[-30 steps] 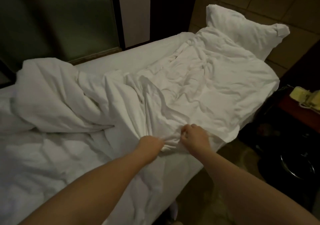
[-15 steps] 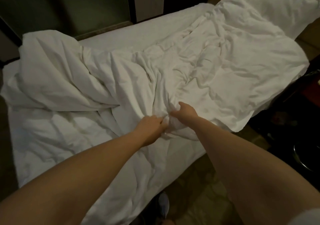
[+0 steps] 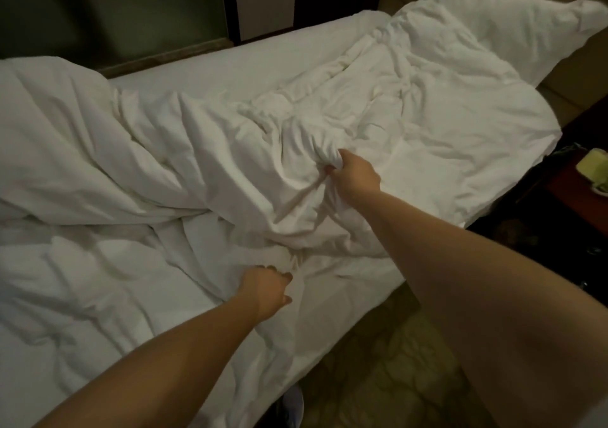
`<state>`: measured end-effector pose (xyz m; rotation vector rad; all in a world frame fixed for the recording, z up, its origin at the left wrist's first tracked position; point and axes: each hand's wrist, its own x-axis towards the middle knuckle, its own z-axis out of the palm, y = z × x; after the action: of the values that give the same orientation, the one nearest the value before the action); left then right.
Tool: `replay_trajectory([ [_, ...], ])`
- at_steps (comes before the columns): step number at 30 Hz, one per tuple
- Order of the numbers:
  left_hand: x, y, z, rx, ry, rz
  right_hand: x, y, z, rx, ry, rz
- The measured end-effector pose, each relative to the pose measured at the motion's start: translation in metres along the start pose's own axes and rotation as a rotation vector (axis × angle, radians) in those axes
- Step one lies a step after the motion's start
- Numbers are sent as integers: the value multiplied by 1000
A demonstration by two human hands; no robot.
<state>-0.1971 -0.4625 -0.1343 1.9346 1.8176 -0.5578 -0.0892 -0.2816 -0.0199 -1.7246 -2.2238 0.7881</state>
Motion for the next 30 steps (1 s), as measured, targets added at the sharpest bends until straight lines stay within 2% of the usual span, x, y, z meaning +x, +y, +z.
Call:
replay_trajectory([
  [6,2,7,49,-13,-226,23,-7,28,40,34,-65,193],
  [11,-3,-1,81,9,-172,44,-12,26,54,51,-55,252],
  [16,-27,-44,107,-53,-180,142,-47,16,76,-115,82,224],
  [19,-66,-80,117,-148,-275,180,-79,16,105,-129,50,281],
  [22,-107,-118,116,-159,-394,139,-103,10,125,-155,6,342],
  [26,-129,-137,105,-134,-405,124,-147,-1,165,-152,51,278],
  [28,-133,-134,101,-111,-375,144,-178,-8,195,-43,74,373],
  [30,-136,-131,99,-88,-338,183,-198,-14,229,210,22,635],
])
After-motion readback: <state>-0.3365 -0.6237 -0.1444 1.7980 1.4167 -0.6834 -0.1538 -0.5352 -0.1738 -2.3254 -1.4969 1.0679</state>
